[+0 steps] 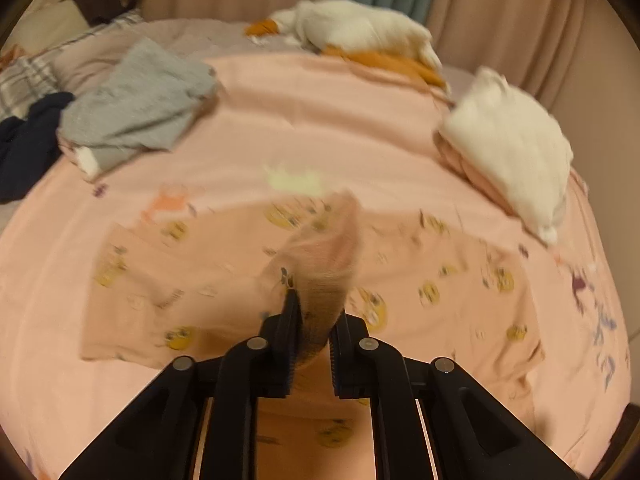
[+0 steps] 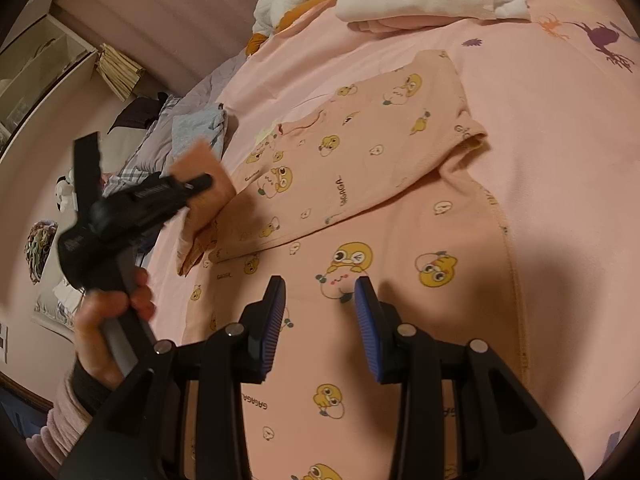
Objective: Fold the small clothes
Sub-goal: 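Open the left tool to release the sleeve onto the garment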
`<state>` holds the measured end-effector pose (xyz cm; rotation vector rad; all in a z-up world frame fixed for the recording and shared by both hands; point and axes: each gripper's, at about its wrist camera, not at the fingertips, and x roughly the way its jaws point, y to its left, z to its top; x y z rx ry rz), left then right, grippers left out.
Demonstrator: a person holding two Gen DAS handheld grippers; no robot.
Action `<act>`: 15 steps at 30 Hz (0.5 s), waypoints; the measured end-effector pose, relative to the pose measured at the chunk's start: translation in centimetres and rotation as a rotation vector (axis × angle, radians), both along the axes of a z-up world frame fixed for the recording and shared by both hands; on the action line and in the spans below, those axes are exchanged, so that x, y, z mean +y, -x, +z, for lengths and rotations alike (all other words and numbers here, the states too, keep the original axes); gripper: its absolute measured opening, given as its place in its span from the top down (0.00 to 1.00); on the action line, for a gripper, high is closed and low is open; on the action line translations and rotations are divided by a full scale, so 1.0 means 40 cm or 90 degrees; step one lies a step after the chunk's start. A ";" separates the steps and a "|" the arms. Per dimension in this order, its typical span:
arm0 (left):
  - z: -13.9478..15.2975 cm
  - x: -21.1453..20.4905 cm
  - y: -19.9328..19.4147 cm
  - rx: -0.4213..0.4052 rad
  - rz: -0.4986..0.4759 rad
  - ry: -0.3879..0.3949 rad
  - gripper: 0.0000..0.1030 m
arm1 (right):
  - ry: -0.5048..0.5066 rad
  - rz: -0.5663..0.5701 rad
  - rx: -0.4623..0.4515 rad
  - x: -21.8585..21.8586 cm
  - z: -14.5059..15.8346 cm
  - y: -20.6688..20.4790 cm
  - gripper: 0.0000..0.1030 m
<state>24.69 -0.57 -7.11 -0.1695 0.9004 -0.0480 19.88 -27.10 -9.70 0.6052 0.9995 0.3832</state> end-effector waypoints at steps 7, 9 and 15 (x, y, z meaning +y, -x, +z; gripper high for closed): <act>-0.066 -0.075 0.003 0.062 -0.091 0.036 0.25 | -0.021 -0.012 0.001 -0.013 0.004 -0.003 0.57; -0.060 -0.077 0.023 0.059 -0.117 0.046 0.25 | -0.034 -0.013 0.002 -0.011 0.008 -0.012 0.56; -0.008 0.088 0.109 0.016 -0.071 0.128 0.25 | -0.060 0.021 -0.004 0.043 0.027 -0.067 0.56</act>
